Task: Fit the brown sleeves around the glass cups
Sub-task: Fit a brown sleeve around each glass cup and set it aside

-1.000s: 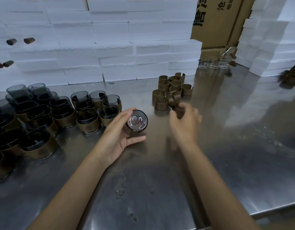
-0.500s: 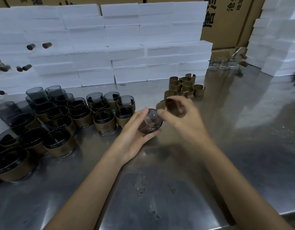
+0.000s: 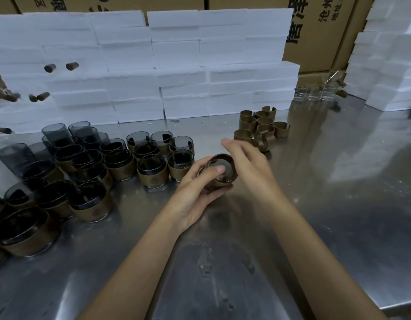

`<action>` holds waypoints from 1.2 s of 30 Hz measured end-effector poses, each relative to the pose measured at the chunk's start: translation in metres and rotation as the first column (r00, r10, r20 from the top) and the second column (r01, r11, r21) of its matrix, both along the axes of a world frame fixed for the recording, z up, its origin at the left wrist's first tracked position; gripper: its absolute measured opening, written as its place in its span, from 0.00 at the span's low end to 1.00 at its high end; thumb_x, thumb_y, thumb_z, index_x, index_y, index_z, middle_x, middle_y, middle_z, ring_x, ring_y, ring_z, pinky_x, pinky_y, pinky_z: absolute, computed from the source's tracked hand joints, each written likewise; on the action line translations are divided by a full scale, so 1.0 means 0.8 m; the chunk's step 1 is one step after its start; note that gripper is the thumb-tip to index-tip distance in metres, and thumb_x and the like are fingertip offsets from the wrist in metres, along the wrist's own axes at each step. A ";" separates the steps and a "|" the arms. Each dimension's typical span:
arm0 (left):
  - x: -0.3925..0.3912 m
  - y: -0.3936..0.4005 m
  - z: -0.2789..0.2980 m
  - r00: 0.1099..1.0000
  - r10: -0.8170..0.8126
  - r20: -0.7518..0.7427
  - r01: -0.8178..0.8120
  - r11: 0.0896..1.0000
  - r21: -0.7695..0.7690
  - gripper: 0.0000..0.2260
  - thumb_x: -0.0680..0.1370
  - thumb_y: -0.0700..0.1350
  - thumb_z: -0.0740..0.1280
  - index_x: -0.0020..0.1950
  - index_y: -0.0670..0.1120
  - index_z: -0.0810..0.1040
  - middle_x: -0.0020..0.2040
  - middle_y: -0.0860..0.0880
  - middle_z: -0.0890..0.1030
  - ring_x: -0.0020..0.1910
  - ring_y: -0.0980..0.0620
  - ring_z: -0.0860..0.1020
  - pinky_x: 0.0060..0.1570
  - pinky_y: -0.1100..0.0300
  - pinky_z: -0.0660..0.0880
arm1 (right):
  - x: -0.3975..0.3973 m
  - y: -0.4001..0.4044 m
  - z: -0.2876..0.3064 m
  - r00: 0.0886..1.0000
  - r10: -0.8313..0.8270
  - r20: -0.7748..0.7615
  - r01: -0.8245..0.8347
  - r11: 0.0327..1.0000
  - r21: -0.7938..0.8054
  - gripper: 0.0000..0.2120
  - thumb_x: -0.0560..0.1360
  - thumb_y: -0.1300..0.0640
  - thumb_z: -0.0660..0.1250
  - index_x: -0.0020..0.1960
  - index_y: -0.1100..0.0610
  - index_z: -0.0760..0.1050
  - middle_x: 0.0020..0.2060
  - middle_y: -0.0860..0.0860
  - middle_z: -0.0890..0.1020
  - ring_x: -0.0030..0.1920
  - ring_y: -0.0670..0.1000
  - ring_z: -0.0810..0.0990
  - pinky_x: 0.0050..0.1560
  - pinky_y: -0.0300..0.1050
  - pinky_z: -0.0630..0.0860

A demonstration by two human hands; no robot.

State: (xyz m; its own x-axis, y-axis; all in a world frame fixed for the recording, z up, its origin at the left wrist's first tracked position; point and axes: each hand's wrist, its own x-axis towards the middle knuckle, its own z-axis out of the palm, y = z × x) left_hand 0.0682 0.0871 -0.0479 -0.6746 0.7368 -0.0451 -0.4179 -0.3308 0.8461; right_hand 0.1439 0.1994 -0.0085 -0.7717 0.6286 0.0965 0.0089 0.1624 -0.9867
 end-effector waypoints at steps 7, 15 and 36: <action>0.000 0.002 -0.001 0.999 0.038 -0.027 -0.039 0.999 -0.035 0.27 0.70 0.41 0.76 0.69 0.39 0.76 0.65 0.36 0.79 0.60 0.43 0.84 0.57 0.45 0.82 | -0.016 0.011 -0.016 0.984 0.081 0.156 -0.072 0.995 -0.065 0.27 0.77 0.29 0.60 0.43 0.49 0.86 0.39 0.41 0.87 0.40 0.36 0.83 0.43 0.38 0.73; 0.004 0.000 -0.002 0.998 0.017 -0.067 -0.022 0.997 -0.068 0.25 0.72 0.36 0.76 0.68 0.41 0.77 0.62 0.36 0.82 0.57 0.42 0.85 0.57 0.47 0.82 | -0.018 0.012 -0.028 0.997 -0.036 0.062 0.040 0.997 -0.062 0.36 0.79 0.32 0.60 0.44 0.66 0.83 0.36 0.55 0.85 0.37 0.45 0.82 0.40 0.40 0.75; 0.004 -0.002 0.000 0.943 0.124 -0.309 -0.193 0.960 -0.203 0.35 0.65 0.44 0.80 0.71 0.49 0.76 0.62 0.46 0.83 0.62 0.51 0.82 0.60 0.56 0.80 | -0.014 0.003 -0.032 0.998 -0.058 -0.037 0.035 0.886 -0.462 0.11 0.79 0.57 0.65 0.48 0.60 0.85 0.47 0.59 0.87 0.47 0.56 0.85 0.50 0.51 0.82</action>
State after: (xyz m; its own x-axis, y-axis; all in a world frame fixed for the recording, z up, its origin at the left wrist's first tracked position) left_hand 0.0712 0.0855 -0.0481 -0.7905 0.6123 0.0168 -0.1007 -0.1570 0.9825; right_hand 0.1327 0.2019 -0.0342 -0.7425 0.6462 -0.1765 -0.0441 -0.3101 -0.9497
